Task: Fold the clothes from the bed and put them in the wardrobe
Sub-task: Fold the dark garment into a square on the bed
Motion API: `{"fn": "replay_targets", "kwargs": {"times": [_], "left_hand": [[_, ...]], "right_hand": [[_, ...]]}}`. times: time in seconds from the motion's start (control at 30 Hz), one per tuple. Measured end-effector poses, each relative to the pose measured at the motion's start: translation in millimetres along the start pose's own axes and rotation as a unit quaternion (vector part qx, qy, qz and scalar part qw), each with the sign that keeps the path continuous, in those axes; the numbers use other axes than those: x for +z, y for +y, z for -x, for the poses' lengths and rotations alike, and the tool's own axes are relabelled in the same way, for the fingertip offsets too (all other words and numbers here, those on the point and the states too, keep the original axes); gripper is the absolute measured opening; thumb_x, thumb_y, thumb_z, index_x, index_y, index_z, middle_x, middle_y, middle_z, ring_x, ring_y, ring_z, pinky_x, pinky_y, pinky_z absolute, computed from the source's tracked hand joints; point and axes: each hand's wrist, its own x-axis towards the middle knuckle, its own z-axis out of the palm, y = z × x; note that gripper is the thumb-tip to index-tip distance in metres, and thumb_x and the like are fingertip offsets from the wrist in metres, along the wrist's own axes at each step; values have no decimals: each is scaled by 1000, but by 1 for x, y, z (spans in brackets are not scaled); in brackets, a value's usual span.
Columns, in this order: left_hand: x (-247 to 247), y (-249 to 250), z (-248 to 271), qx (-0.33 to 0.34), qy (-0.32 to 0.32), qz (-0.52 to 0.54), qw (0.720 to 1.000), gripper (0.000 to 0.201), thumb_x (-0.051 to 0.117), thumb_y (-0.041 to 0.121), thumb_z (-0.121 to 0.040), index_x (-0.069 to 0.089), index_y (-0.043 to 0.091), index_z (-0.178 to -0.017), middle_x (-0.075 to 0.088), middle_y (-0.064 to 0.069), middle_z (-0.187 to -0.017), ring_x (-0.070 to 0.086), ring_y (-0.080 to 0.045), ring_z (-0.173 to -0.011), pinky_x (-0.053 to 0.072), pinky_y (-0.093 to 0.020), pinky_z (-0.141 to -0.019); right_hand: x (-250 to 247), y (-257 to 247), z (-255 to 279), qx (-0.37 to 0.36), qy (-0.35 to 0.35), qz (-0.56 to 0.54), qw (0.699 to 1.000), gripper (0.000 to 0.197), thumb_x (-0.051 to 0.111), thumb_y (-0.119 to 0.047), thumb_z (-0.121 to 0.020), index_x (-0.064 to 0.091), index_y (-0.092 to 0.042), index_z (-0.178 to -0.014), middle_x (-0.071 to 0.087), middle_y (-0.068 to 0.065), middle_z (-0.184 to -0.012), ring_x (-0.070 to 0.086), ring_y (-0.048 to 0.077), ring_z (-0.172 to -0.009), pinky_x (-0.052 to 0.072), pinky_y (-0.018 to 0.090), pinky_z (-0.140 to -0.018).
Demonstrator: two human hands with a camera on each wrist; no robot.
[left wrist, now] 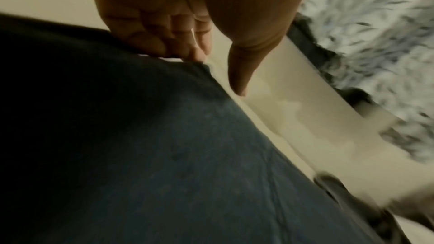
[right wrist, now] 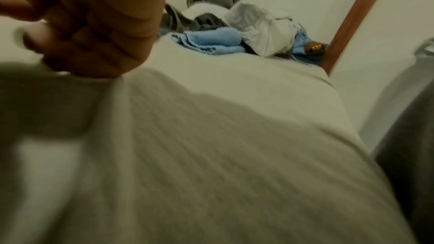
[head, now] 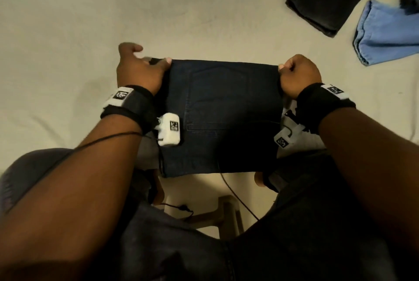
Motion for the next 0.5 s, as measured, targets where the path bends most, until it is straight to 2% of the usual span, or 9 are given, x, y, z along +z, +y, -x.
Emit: {"fn": "replay_targets", "kwargs": {"times": [0.07, 0.13, 0.17, 0.23, 0.27, 0.3, 0.37, 0.43, 0.5], "left_hand": [[1, 18, 24, 161, -16, -82, 983, 58, 77, 53, -77, 53, 29, -124, 62, 5, -110, 59, -13, -99, 45, -26, -85], [12, 28, 47, 311, -114, -173, 927, 66, 72, 61, -76, 54, 32, -132, 60, 0, -129, 55, -21, -120, 46, -39, -101], [21, 28, 59, 349, -172, -219, 895, 78, 72, 65, -74, 49, 34, -141, 53, -1, -143, 47, -25, -134, 40, -48, -110], [39, 21, 73, 347, -258, -306, 848, 109, 76, 72, -64, 27, 38, -155, 24, -3, -165, 16, -31, -153, 16, -64, -121], [46, 14, 75, 330, -282, -343, 833, 122, 76, 77, -59, 16, 41, -158, 7, -1, -169, 1, -32, -156, 4, -67, -120], [50, 6, 72, 313, -297, -363, 826, 131, 74, 84, -54, 6, 45, -158, -6, 0, -170, -10, -33, -155, -4, -66, -118], [49, -8, 59, 274, -305, -361, 838, 142, 67, 95, -43, -6, 50, -156, -19, 1, -168, -20, -33, -154, -9, -61, -119], [47, -13, 45, 226, -283, -330, 872, 151, 64, 100, -33, -7, 49, -157, -22, -2, -168, -23, -34, -152, -8, -55, -121], [45, -14, 41, 200, -261, -322, 888, 155, 62, 102, -29, -5, 47, -158, -24, -4, -167, -25, -34, -152, -8, -54, -123]], "right_hand": [[-4, -13, 15, -59, 54, -36, 996, 37, 62, -45, -93, 55, -21, -120, 53, 5, -128, 54, 18, -105, 38, 25, -89], [2, -36, 37, -162, 85, -57, 982, 61, 66, -56, -83, 51, -25, -134, 46, 1, -141, 51, 17, -120, 42, 33, -101], [12, -45, 48, -208, 61, -35, 976, 73, 66, -61, -78, 48, -27, -140, 43, 1, -147, 47, 20, -132, 40, 40, -108], [39, -57, 65, -246, -65, 89, 963, 101, 67, -69, -72, 28, -28, -155, 25, 1, -163, 21, 21, -152, 23, 57, -120], [53, -57, 69, -238, -129, 157, 950, 112, 68, -72, -72, 13, -30, -160, 11, -1, -168, 7, 20, -156, 11, 63, -121], [63, -54, 70, -230, -159, 201, 939, 119, 66, -77, -71, 2, -32, -161, 0, -5, -170, -3, 20, -156, 3, 66, -120], [72, -42, 64, -208, -154, 228, 939, 129, 59, -91, -62, -7, -38, -159, -10, -9, -169, -12, 19, -155, -5, 69, -117], [67, -32, 55, -168, -140, 228, 949, 138, 49, -103, -49, -12, -41, -157, -15, -11, -168, -16, 18, -155, -11, 70, -114], [60, -24, 48, -132, -143, 223, 955, 145, 46, -108, -41, -16, -43, -156, -20, -12, -166, -20, 16, -154, -14, 72, -111]]}}
